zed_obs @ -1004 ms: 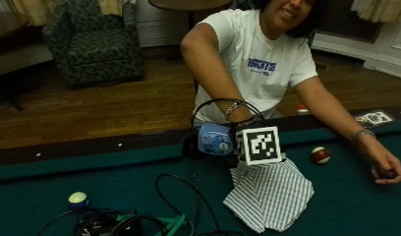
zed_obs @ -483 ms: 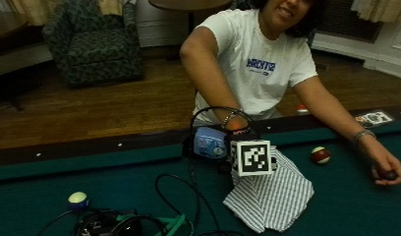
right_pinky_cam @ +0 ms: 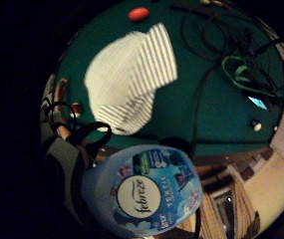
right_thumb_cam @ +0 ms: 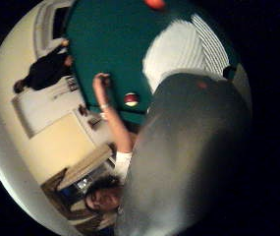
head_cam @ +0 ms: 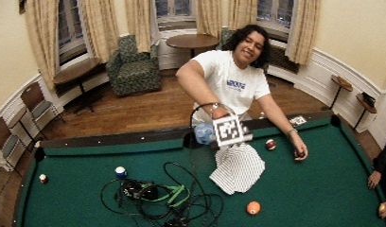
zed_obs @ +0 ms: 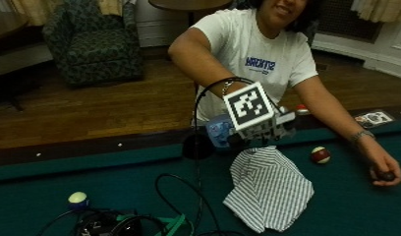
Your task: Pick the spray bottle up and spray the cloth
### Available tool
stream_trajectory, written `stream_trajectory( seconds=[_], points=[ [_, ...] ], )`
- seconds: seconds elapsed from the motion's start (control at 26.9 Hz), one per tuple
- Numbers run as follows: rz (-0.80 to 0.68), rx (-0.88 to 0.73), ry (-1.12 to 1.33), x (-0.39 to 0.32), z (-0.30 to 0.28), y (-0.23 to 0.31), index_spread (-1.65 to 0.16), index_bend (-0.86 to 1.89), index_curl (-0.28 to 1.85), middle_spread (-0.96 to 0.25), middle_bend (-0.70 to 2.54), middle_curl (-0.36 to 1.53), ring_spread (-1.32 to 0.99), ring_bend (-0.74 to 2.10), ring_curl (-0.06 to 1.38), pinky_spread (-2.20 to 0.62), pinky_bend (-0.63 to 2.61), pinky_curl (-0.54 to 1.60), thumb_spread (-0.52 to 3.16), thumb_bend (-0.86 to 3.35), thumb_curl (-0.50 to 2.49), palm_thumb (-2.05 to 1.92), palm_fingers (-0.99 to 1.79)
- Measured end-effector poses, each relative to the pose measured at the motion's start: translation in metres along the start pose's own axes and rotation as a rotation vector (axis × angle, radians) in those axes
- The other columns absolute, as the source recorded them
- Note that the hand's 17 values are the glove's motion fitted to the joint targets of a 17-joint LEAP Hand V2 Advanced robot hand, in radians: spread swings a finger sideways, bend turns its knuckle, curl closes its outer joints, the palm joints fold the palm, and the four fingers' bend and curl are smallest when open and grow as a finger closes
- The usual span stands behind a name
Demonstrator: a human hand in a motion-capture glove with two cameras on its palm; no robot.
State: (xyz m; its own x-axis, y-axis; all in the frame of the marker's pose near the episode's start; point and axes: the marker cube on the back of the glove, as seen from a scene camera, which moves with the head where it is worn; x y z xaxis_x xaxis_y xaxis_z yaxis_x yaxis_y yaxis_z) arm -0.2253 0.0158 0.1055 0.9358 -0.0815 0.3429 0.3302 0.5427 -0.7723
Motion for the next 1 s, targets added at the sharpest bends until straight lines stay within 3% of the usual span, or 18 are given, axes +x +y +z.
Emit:
stream_trajectory(
  seconds=[0.26, 0.52, 0.71, 1.0],
  points=[
    [-0.381, 0.262, -0.403, -0.050, -0.048, 0.029, -0.31, 0.19, 0.47, -0.19, 0.44, 0.46, -0.18, 0.44, 0.41, 0.04, 0.13, 0.18, 0.95, -0.03, 0.45, 0.72, 1.14],
    [-0.634, 0.506, -0.652, -0.099, -0.013, 0.018, -0.31, 0.19, 0.47, -0.19, 0.44, 0.46, -0.18, 0.44, 0.41, 0.04, 0.13, 0.18, 0.95, -0.03, 0.45, 0.72, 1.14],
    [-0.679, 0.560, -0.703, -0.138, 0.041, -0.019, -0.31, 0.19, 0.47, -0.19, 0.44, 0.46, -0.18, 0.44, 0.41, 0.04, 0.13, 0.18, 0.95, -0.03, 0.45, 0.72, 1.14],
    [-0.610, 0.525, -0.733, -0.164, 0.126, -0.097, -0.31, 0.19, 0.47, -0.19, 0.44, 0.46, -0.18, 0.44, 0.41, 0.04, 0.13, 0.18, 0.95, -0.03, 0.45, 0.72, 1.14]
  ],
)
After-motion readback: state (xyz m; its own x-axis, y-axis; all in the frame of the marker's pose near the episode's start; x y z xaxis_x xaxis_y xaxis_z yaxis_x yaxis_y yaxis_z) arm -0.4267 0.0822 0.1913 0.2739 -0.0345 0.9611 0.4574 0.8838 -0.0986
